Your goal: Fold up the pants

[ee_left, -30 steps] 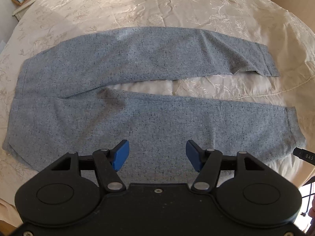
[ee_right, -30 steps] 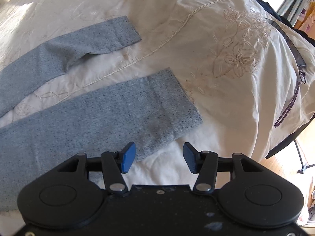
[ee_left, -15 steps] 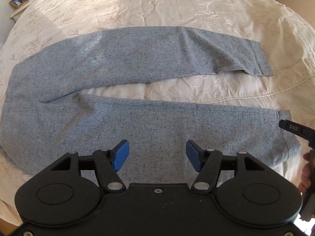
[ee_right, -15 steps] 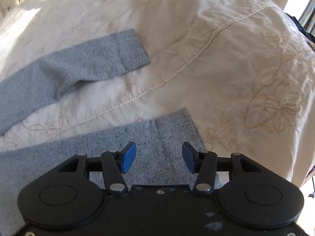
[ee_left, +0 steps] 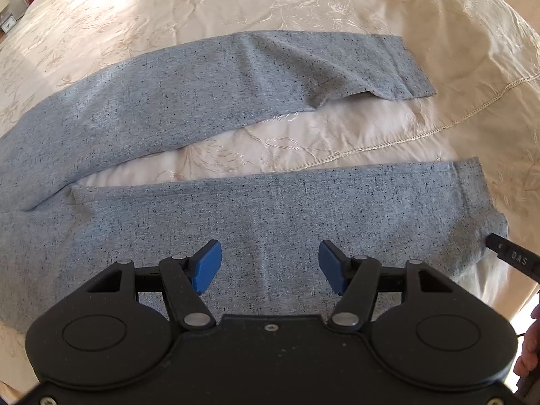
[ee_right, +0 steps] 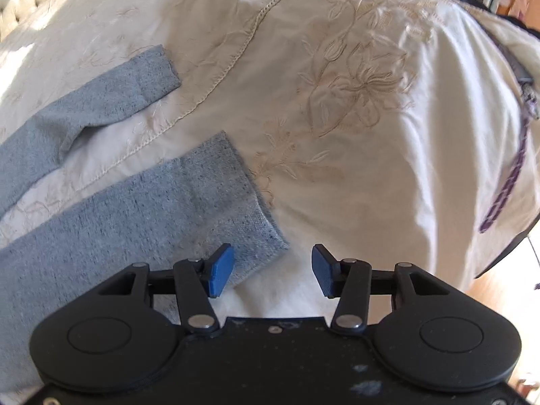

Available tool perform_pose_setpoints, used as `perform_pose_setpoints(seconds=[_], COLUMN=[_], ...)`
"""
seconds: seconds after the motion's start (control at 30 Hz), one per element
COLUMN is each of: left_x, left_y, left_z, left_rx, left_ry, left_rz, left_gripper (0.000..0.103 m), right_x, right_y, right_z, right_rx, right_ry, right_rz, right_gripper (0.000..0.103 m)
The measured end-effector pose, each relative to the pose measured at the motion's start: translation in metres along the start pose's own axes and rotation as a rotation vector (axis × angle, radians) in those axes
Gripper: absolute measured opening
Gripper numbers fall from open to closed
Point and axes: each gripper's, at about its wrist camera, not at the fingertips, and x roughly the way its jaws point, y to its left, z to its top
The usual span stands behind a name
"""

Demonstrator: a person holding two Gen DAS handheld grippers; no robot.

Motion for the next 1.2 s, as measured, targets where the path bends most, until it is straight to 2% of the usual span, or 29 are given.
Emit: perform_pose_setpoints(seconds=[0.07,0.13,0.2,0.23,0.33,0.4,0.53,0.57,0.63,0.7,0.77,0.83,0.9,1.07,1.2], left_x=[0.000,0.001,0.002,0.002,0.003,0.002,0.001,0.001,0.001,0.001,0.002,0.005,0.010,0.037,0.062], left_y=[0.000,-0.001,0.000,0.001,0.003,0.004,0.009,0.011,0.015,0.020,0.026,0.034,0.041,0.063,0.091], left_z=[0.001,0.002,0.003,0.003,0.004,0.003,0.001,-0.001,-0.004,-0.009,-0.014,-0.019,-0.023,-0.030,-0.033], left_rx=[0.001,0.002,-0.002,-0.006,-0.013,-0.017,-0.030,-0.033,-0.039,-0.046,-0.056,-0.070,-0.079,-0.077,-0.134], left_ry=[0.001,0.003,0.003,0.002,0.001,-0.005,-0.013,-0.015,-0.015,-0.017,-0.015,-0.013,-0.009,0.041,0.132], left_rz=[0.002,0.008,0.012,0.012,0.014,0.016,0.018,0.018,0.023,0.024,0.032,0.038,0.045,0.074,0.058], left_gripper=[0.065,0.065,0.065,0.065,0.065,0.065,0.065,0.065,0.065,0.065,0.065,0.065,0.065,0.065,0.064], right_x=[0.010,0.017,0.021,0.020,0.009,-0.001,0.001,0.005,0.003,-0.009,-0.019,-0.021,-0.011,0.022,0.000], right_y=[0.006,0.014,0.022,0.025,0.030,0.028,0.009,0.007,0.005,0.007,0.014,0.025,0.035,0.038,0.050], right_z=[0.002,0.006,0.011,0.013,0.019,0.019,0.008,0.005,0.003,0.005,0.008,0.012,0.013,0.015,0.030], right_rx=[0.005,0.009,0.006,-0.004,-0.026,-0.047,-0.016,-0.017,-0.036,-0.030,-0.051,-0.087,-0.125,-0.121,-0.111], right_ry=[0.017,0.049,0.049,0.039,0.011,0.007,0.101,0.107,0.082,0.014,-0.050,-0.070,-0.050,0.086,0.014], right_rz=[0.038,0.061,0.080,0.089,0.096,0.049,-0.023,-0.067,-0.114,-0.107,-0.062,-0.037,-0.036,-0.189,-0.157], right_gripper=[0.041,0.022,0.010,0.009,0.007,0.006,0.003,0.002,0.011,0.013,0.013,0.013,0.012,0.011,0.011])
